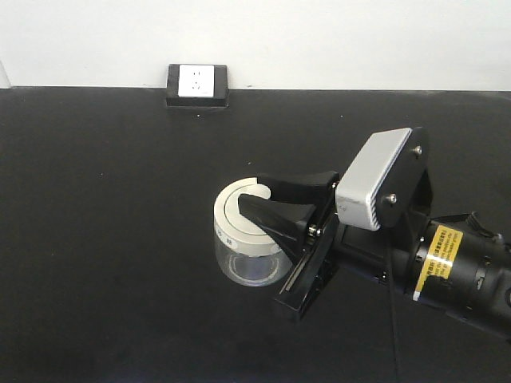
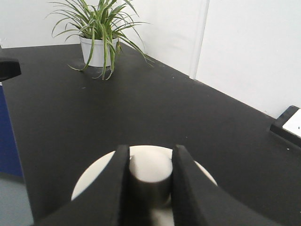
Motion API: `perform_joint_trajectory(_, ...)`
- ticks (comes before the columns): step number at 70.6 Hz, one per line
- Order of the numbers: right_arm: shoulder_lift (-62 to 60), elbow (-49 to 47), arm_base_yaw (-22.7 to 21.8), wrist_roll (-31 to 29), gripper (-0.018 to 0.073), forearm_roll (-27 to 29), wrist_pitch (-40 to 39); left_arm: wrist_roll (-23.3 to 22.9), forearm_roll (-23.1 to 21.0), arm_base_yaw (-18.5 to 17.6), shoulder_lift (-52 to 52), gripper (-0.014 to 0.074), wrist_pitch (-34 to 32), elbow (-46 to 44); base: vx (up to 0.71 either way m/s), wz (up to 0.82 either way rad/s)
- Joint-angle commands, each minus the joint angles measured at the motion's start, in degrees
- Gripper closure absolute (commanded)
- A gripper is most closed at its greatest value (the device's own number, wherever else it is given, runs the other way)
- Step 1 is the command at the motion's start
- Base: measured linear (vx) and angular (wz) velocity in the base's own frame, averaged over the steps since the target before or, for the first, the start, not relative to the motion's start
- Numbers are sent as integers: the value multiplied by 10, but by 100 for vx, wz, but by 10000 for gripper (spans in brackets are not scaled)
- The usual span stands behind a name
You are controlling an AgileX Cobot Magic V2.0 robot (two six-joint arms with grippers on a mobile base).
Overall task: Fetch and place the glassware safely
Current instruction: 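Move the held jar forward over the bench with the right gripper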
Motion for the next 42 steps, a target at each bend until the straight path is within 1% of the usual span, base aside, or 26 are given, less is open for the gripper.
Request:
perform_joint_trajectory(1,-15,-19,0,0,560,15,-45,-4,-6,-3,6,603,-41,-16,9,2)
perform_joint_trajectory(14,-8,-19,-1,0,560,15,-45,-4,-6,-3,13,603,-43,-16,7,3)
perform_joint_trajectory(20,-7,-18,-1,0,560,14,-29,-4,-6,-3,12,603,-41,-16,-1,6)
perform_joint_trajectory(42,-3,-17,-1,0,560,14,-27,-4,-6,-3,13,603,-43,-16,0,0)
